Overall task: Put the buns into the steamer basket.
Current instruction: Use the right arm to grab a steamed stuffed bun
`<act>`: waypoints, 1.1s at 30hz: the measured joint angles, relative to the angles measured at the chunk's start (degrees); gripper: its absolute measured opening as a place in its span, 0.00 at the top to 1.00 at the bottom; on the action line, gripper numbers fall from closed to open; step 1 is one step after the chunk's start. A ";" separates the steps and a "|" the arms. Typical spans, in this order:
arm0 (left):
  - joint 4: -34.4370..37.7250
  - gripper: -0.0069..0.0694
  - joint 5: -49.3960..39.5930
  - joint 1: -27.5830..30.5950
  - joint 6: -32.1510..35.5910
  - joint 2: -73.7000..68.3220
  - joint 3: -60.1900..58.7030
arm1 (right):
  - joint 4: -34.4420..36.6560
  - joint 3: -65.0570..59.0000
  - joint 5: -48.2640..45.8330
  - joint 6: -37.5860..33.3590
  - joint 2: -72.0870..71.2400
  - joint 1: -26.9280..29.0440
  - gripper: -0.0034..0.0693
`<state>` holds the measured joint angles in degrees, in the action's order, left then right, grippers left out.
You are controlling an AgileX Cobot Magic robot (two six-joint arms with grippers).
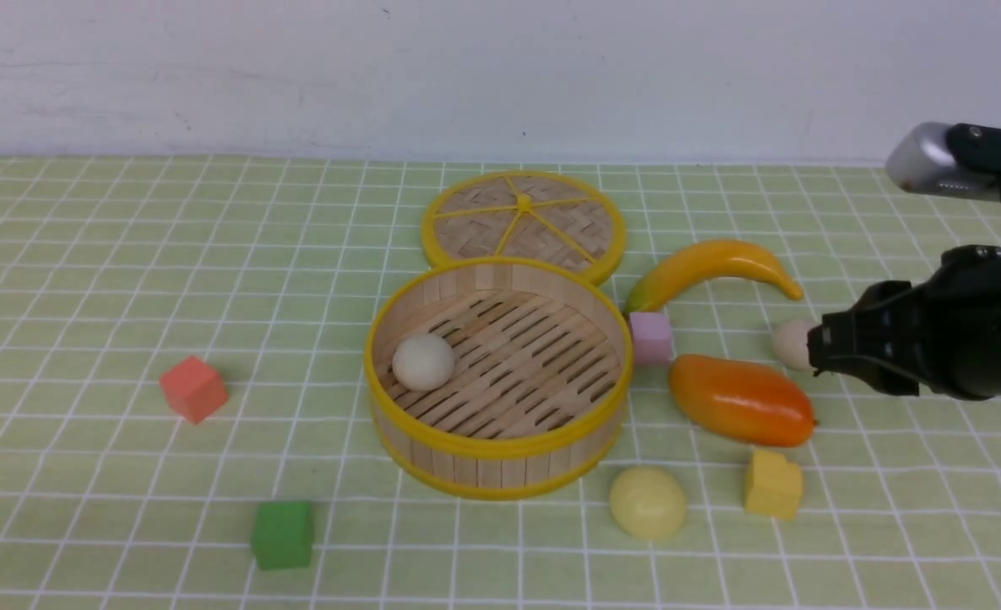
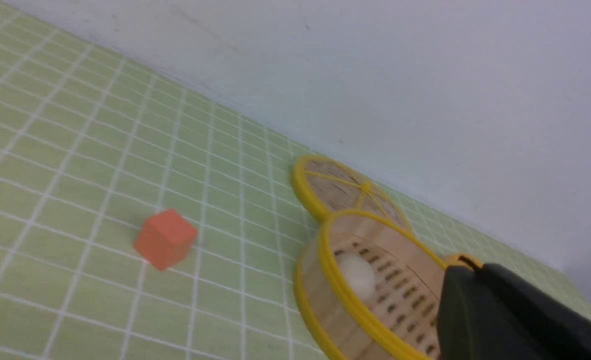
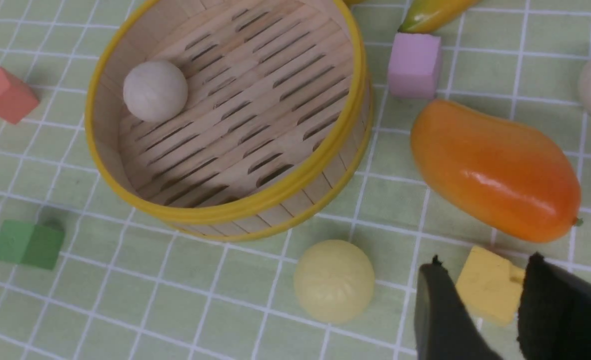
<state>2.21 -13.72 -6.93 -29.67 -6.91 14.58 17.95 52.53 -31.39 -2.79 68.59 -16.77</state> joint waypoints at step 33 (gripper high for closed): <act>-3.26 0.88 -7.41 -0.79 0.00 7.48 -16.19 | -15.53 14.95 -9.09 13.70 31.30 -14.64 0.59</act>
<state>-1.05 -21.13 -7.72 -29.67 0.57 -1.61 2.41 67.49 -40.47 10.91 99.89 -31.41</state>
